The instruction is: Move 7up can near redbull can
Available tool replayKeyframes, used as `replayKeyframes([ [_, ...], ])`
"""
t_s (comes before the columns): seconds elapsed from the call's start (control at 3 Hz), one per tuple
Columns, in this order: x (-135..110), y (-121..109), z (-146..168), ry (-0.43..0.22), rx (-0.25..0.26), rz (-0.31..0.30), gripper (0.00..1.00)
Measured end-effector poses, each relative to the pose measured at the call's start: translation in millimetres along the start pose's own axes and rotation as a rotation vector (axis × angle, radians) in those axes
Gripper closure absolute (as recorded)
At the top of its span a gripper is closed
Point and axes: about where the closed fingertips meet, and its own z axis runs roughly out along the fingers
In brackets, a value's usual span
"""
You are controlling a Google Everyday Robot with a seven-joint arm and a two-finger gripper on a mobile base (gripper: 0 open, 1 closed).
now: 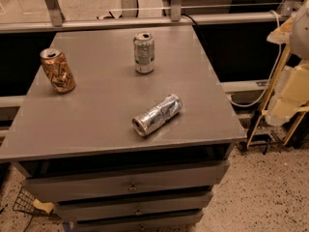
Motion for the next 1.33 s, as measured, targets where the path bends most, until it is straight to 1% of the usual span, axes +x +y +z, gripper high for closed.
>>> replayKeyframes([
  [0.33, 0, 0, 0, 0.000, 0.000, 0.000, 0.00],
  [0.67, -1, -23, 7, -0.049, 0.048, 0.014, 0.00],
  [1.0, -15, -96, 28, -0.254, 0.142, 0.055, 0.00],
  [1.33, -32, -143, 56, -0.465, 0.143, 0.129, 0.00],
])
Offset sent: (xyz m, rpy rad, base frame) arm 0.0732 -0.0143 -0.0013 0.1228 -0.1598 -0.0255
